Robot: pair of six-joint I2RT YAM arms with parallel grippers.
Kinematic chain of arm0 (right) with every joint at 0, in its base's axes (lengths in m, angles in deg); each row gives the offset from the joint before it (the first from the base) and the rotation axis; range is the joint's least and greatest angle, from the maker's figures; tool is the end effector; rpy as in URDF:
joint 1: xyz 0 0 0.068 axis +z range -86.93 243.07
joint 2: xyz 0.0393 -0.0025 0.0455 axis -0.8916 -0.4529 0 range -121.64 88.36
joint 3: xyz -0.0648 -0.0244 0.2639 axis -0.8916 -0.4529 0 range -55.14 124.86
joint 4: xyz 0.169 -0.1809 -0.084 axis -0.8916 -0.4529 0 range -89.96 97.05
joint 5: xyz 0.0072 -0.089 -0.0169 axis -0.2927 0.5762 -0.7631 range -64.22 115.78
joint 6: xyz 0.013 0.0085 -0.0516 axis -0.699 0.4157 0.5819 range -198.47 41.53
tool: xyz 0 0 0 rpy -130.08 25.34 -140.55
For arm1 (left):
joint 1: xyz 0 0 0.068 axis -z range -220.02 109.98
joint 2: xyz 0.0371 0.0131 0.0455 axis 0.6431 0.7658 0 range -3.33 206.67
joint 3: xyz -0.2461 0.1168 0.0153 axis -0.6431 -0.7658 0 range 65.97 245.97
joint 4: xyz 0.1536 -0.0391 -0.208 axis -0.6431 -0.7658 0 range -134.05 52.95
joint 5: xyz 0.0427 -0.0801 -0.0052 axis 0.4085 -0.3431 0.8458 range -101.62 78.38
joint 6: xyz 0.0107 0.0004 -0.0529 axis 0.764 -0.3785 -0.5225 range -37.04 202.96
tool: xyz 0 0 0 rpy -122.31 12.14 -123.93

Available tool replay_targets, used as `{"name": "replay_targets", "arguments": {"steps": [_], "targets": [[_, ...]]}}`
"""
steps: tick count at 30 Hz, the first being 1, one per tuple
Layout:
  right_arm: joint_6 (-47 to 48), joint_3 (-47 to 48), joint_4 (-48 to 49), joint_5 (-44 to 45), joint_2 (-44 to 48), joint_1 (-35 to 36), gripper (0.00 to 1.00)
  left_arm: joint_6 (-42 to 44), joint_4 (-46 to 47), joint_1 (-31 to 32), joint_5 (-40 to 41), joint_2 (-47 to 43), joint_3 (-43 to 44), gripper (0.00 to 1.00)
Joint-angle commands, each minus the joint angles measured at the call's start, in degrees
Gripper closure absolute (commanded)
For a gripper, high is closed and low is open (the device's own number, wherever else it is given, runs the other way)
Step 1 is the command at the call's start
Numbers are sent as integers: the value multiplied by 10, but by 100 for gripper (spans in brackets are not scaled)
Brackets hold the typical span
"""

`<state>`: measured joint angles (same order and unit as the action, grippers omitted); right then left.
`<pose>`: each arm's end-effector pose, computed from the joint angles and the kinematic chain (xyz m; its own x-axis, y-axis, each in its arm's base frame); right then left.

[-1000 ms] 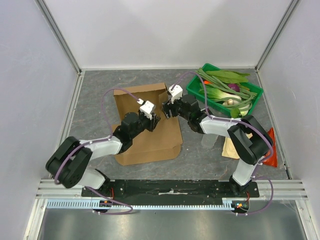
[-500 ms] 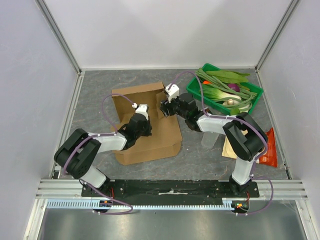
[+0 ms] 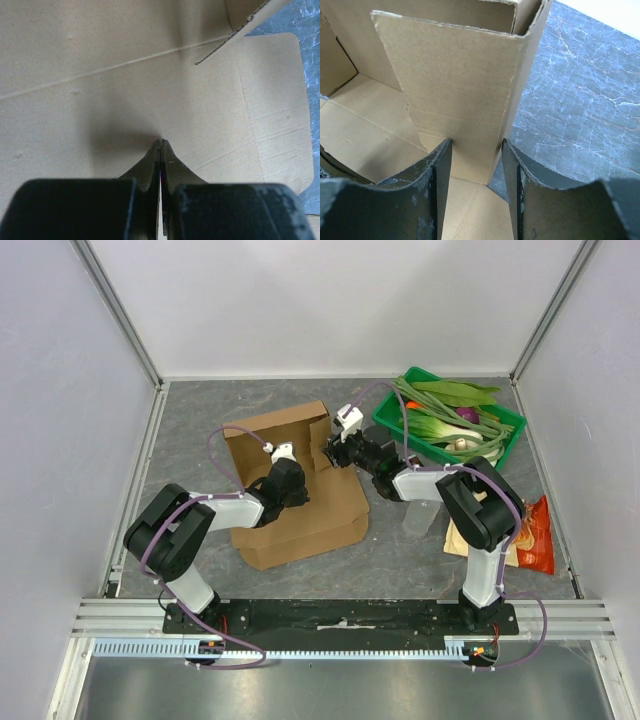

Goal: Fold the paper box

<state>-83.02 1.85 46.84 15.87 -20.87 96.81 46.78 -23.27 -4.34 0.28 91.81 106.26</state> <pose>0.3383 0.2332 0.1824 -0.2331 -0.0616 -0.9705 -0.6705 0.7330 0.1145 0.2609 -0.1783 0.1391 -0.6930 -0.2135 -0.6886 0.0437 0.9409 -0.3358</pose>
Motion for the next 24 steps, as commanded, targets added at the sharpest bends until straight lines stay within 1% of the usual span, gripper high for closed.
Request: {"name": "replay_targets", "arguments": {"steps": [1,4,6,9,10,11,13,14,18,21,22,24], "targets": [[-5,16,80,-9,-19,-2,51,-24,-32,-1,-2,24,-13,98],[-5,31,81,-13,-31,-2,55,-18,-28,-1,-3,25,-14,98],[-6,47,78,-15,-37,-2,64,-14,-24,-1,0,25,-19,98],[-6,59,76,-6,-45,-2,64,-13,-14,-1,0,24,-27,98],[-6,62,75,3,-47,-2,61,-13,-11,-1,0,25,-29,98],[-6,66,71,10,-48,-2,55,-13,-10,-1,-1,25,-30,98],[2,71,63,17,-49,-5,51,-12,-8,-1,-2,26,-33,98],[8,75,57,23,-48,-5,47,-12,-5,-1,-2,27,-36,98],[14,89,20,57,-49,-13,46,-13,2,-1,-4,26,-43,98],[28,90,3,60,-47,-17,46,-11,3,-1,-3,27,-45,98],[32,92,-1,60,-47,-17,45,-10,3,-1,-3,27,-45,98],[41,93,-14,60,-47,-17,39,-10,4,-1,-3,27,-45,98]]}}
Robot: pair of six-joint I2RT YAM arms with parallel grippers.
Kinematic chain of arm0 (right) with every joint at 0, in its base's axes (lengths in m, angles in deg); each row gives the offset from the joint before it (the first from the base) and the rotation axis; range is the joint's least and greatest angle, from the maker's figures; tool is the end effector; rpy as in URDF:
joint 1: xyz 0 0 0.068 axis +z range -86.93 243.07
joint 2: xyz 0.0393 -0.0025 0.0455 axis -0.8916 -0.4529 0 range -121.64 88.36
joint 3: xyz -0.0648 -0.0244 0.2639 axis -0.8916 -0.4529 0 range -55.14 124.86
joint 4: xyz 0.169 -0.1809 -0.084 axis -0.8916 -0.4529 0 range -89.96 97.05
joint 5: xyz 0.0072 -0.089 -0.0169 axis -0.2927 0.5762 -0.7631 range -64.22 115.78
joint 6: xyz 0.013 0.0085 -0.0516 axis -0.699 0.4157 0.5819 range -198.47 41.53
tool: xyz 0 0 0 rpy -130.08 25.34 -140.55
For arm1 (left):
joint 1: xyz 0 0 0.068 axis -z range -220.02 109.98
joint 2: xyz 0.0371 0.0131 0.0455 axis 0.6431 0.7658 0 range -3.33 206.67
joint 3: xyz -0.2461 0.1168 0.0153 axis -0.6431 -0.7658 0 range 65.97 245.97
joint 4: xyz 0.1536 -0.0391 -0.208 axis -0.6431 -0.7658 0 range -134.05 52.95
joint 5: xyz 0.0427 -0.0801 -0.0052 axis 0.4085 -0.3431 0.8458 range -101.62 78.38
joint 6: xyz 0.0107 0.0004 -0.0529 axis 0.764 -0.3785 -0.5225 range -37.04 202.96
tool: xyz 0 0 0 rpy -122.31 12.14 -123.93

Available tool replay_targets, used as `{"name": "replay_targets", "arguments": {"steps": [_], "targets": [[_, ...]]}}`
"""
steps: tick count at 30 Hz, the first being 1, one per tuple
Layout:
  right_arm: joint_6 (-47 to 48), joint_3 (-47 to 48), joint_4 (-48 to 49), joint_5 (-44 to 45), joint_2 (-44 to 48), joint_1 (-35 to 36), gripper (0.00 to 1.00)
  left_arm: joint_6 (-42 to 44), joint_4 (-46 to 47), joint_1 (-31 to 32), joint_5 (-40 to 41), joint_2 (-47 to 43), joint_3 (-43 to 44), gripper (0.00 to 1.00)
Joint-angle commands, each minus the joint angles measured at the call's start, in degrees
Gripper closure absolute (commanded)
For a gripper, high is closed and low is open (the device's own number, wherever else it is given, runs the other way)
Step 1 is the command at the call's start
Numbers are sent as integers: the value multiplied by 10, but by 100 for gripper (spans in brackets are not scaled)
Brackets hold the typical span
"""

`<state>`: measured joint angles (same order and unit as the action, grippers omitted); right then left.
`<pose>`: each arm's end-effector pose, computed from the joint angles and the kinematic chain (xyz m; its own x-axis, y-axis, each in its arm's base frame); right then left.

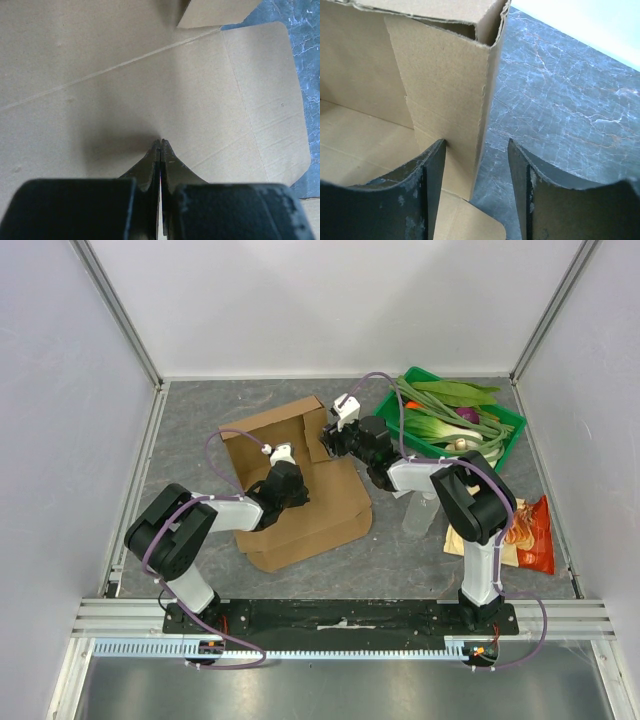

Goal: Fold the paper box

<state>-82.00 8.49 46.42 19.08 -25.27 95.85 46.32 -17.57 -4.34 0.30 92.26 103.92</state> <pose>0.3650 0.2398 0.1862 -0.1938 -0.0519 -0.9797 -0.6234 0.7776 0.0821 0.2587 -0.1767 0.1342 -0.6644 -0.2418 -0.7072 0.0526 0.9288 -0.3669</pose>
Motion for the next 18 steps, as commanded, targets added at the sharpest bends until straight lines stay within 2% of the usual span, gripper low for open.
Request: {"name": "replay_targets", "arguments": {"steps": [1,7,11,12,18], "targets": [[31,26,-13,31,0,-7,37,-4,-53,-1,-2,23,-22,98],[46,19,-16,12,9,-10,31,-4,-52,-1,-4,25,-21,98],[36,39,-11,-36,-8,-33,24,-4,-50,-1,-5,26,-22,98],[21,46,-8,-71,-17,-39,24,-3,-50,-1,-6,26,-22,98],[19,90,-1,-119,-49,-45,25,0,-45,-1,-7,28,-22,98]]}}
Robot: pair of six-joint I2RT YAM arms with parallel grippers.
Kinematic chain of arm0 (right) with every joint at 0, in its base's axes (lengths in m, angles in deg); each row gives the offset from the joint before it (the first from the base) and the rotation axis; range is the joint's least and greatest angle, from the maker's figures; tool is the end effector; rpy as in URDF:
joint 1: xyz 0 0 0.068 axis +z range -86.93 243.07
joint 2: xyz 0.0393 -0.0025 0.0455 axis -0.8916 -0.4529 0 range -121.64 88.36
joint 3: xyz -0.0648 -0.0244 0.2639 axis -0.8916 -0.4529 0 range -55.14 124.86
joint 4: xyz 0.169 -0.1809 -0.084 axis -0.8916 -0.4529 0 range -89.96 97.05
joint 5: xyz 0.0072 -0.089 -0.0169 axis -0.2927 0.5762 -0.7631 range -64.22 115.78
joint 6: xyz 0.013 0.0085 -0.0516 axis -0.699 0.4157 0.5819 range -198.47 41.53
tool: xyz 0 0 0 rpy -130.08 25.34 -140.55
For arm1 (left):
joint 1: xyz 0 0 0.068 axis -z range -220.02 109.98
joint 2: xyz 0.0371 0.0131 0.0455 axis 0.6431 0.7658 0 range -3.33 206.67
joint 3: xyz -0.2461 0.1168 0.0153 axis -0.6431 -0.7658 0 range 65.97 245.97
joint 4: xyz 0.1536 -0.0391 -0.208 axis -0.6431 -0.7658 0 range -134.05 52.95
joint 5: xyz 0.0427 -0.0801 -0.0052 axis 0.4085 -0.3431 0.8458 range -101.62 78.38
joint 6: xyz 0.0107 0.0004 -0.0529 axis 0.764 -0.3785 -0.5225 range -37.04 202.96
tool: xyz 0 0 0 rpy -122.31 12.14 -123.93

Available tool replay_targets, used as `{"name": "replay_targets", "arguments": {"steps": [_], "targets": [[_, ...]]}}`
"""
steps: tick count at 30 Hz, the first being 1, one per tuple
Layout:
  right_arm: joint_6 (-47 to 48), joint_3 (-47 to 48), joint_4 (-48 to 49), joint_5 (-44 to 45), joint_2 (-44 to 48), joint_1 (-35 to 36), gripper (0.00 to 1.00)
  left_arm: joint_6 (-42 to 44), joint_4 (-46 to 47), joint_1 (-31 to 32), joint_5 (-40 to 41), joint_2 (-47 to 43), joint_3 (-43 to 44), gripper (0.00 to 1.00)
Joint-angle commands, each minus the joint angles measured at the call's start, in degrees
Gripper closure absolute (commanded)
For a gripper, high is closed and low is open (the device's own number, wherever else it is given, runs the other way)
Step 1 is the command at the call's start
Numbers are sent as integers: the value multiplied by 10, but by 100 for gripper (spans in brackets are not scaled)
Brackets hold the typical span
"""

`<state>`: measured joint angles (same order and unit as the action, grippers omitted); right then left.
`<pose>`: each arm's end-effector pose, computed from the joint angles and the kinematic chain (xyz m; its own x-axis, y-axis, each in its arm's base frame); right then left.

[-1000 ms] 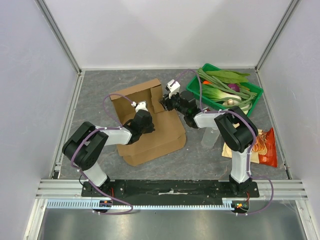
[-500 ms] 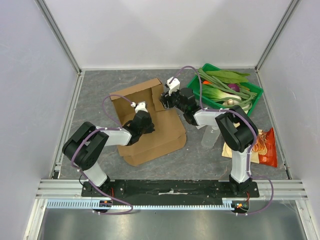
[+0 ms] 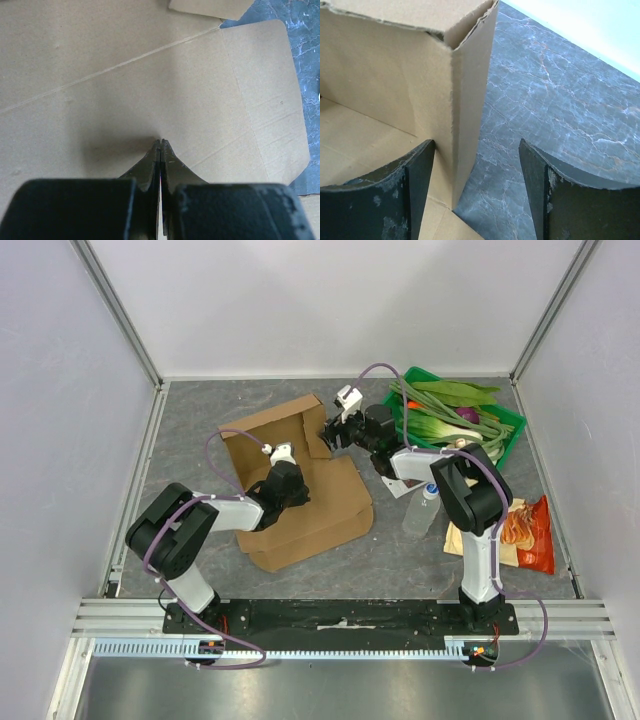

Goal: Fold the paper box

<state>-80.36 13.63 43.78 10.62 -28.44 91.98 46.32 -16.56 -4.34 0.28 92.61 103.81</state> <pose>0.3927 0.2274 0.1860 -0.1941 -0.0707 -0.9784 -0.6851 0.7237 0.0836 0.2594 -0.1772 0.1334 -0.6591 -0.2457 -0.7108 0.0557 0.9266 -0.3719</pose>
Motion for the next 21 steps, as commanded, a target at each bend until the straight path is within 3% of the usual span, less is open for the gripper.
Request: {"name": "replay_targets", "arguments": {"steps": [1,6,12,13,15,16,17,21], "targets": [[1,48,26,-49,-21,-5,26,1,-55,-1,-6,24,-21,98],[-36,63,56,-93,-47,-3,41,9,-51,-1,-9,28,-18,98],[-53,58,84,-56,-54,8,59,11,-50,0,-12,28,-16,98],[-49,53,85,-41,-53,12,67,11,-50,0,-13,27,-15,98],[-30,37,92,27,-47,29,70,10,-49,0,-12,27,-15,98],[-24,31,94,55,-43,36,71,10,-48,0,-12,26,-16,98],[-19,27,88,140,-36,49,71,10,-49,0,-12,24,-16,98],[-17,7,98,229,-33,72,69,6,-47,0,-11,23,-18,98]]}}
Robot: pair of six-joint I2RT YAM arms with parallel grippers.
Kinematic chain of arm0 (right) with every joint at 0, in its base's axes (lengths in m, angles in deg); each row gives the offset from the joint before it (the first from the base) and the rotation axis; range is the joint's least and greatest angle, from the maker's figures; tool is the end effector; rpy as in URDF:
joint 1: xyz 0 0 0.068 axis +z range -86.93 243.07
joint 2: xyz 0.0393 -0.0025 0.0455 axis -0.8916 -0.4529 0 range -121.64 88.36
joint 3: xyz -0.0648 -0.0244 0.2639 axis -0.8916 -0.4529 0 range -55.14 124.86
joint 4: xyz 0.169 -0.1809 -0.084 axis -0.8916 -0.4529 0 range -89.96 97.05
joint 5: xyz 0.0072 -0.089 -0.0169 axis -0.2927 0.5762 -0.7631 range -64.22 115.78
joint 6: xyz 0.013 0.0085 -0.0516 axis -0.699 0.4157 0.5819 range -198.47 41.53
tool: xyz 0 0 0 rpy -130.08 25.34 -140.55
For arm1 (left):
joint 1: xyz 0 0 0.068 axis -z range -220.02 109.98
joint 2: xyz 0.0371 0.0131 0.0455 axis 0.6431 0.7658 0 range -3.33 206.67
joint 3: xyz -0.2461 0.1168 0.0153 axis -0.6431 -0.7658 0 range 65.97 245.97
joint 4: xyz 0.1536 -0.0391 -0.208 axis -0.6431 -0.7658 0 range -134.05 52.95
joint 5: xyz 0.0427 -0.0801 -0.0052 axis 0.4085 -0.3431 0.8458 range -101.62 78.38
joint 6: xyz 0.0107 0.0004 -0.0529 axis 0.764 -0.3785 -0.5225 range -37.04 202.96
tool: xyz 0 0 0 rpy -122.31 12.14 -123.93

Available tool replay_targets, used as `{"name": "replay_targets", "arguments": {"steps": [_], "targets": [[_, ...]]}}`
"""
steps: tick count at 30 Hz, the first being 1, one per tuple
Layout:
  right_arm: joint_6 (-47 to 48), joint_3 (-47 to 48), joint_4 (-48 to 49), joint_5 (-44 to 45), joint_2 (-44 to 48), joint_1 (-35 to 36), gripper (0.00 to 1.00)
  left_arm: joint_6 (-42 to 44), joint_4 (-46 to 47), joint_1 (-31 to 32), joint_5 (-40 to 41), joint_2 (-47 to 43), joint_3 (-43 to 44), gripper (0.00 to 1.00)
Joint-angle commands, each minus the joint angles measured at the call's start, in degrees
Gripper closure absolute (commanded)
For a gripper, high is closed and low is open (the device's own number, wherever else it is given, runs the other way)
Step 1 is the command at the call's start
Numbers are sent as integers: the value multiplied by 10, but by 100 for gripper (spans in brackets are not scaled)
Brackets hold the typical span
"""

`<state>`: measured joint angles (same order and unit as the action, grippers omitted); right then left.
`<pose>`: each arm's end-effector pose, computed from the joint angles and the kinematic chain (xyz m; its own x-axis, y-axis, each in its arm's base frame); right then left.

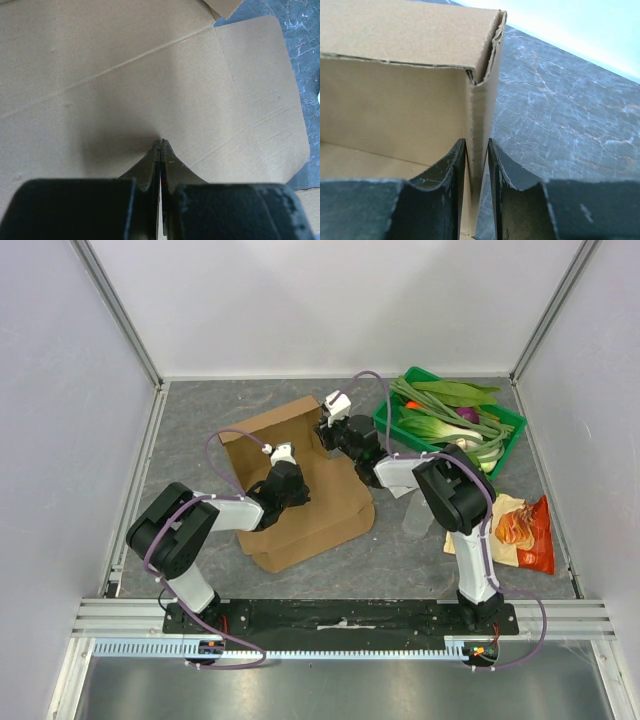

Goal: Fold the paper box

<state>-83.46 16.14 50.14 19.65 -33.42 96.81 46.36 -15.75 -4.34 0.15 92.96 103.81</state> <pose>0.3885 0.2639 0.1730 -0.1625 -0.0044 -0.9867 -0.6285 0.7713 0.1000 0.2602 -0.1779 0.1328 -0.6554 -0.2480 -0.7134 0.0599 0.9245 -0.3764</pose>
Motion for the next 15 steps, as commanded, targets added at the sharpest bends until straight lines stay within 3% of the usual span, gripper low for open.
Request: {"name": "replay_targets", "arguments": {"steps": [1,4,8,9,10,13,15], "targets": [[13,-22,38,152,16,28,68,6,-55,0,-11,20,-17,98],[8,-31,48,188,15,41,63,4,-53,0,-10,20,-22,98],[-18,-27,51,213,11,43,66,3,-46,0,-9,18,-29,98],[-22,-26,52,221,9,46,69,1,-45,0,-9,19,-29,98],[-23,-26,52,239,8,47,83,0,-43,0,-9,19,-30,98],[-33,-27,57,288,1,63,100,-2,-38,0,-9,19,-31,98],[-47,-26,49,368,-3,82,100,-5,-35,0,-5,18,-32,98]]}}
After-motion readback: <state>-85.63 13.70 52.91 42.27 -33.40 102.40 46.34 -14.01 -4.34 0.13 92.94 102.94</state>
